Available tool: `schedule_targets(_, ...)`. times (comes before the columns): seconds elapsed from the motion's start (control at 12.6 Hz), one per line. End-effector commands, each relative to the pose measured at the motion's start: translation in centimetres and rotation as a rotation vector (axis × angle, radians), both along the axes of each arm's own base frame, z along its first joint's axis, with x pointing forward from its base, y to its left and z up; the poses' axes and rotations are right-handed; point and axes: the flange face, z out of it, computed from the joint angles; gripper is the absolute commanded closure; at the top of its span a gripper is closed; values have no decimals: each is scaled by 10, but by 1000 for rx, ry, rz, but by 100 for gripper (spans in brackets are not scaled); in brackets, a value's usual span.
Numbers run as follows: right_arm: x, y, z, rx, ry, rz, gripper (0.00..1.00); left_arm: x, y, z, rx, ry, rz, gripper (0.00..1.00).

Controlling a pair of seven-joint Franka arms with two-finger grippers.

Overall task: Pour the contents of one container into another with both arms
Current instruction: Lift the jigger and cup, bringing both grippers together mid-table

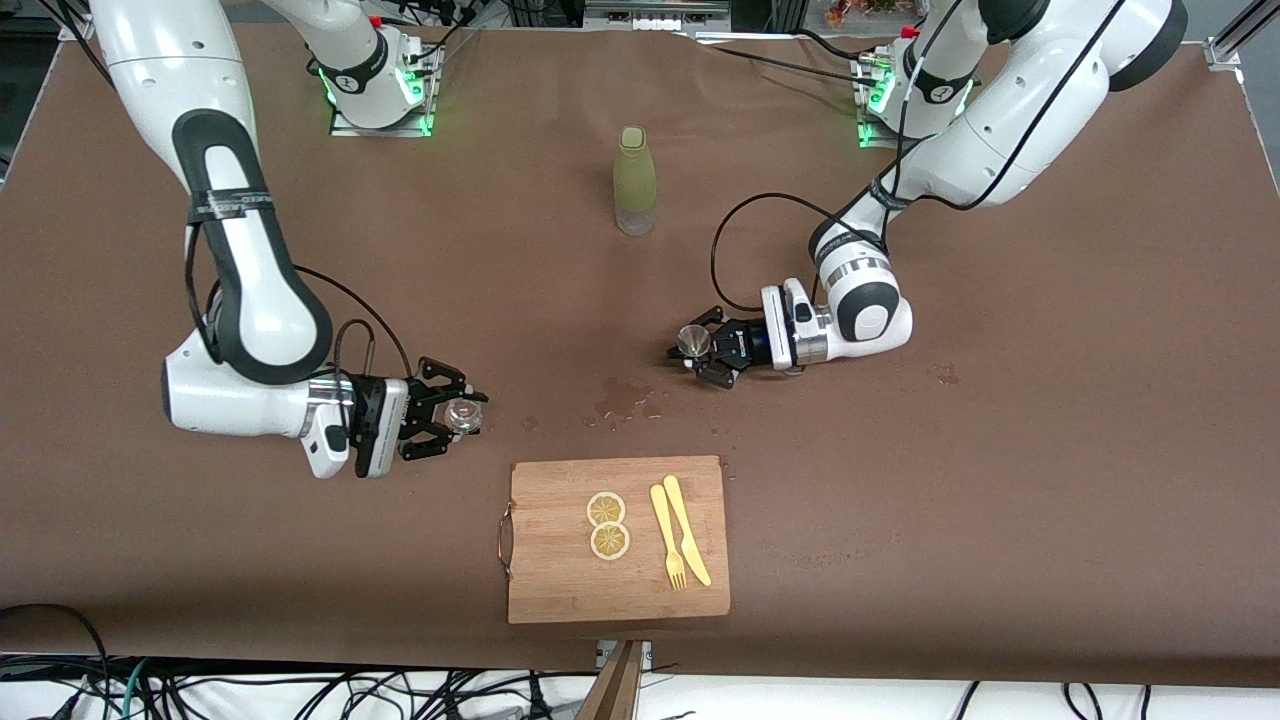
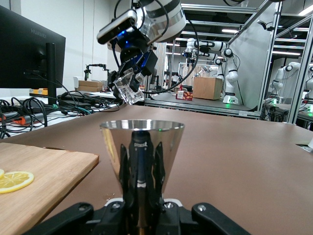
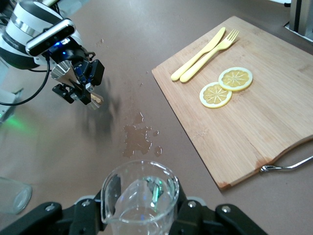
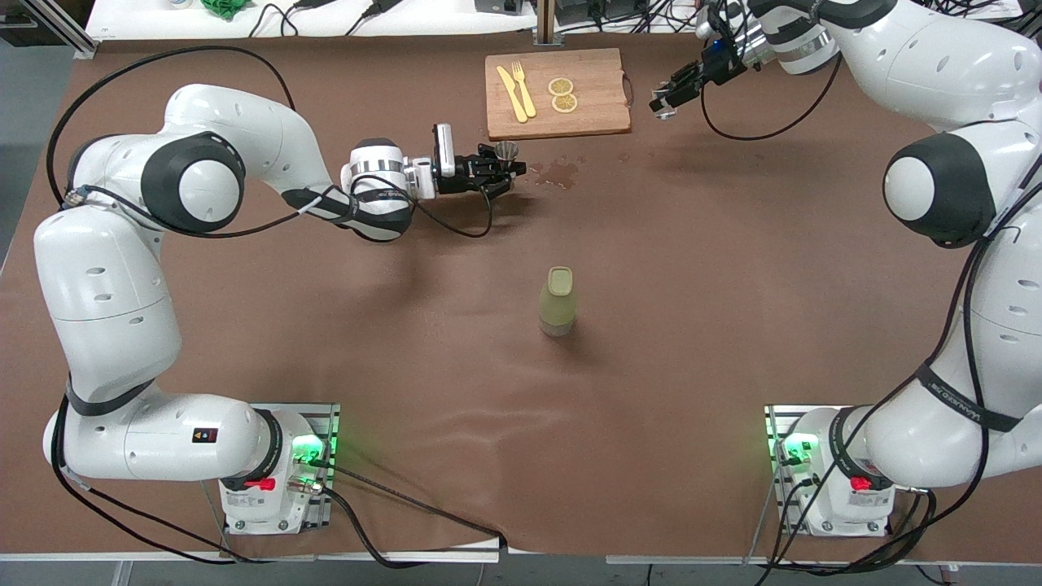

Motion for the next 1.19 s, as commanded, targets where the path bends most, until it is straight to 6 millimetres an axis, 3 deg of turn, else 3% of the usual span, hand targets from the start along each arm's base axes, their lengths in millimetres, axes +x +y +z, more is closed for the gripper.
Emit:
schedule_targets(0.0, -8, 24, 20, -56, -8, 11, 62, 3, -20, -6, -7, -78, 17, 100)
schedule_targets(0.32, -14, 53, 24, -88, -25, 25, 62, -6, -42, -9, -17, -95, 16, 100)
schedule_targets(0.48, -18, 73, 36, -135, -35, 39, 62, -12, -50, -15, -19, -122, 31, 100)
schedule_targets(0.79, -16, 98, 64, -243, -50, 40, 62, 7, -53, -17, 4, -142, 54, 100)
schedule_targets(1.11, -19, 114, 72, -265, -65, 64, 62, 18, -57, -23, 4, -114, 63, 100)
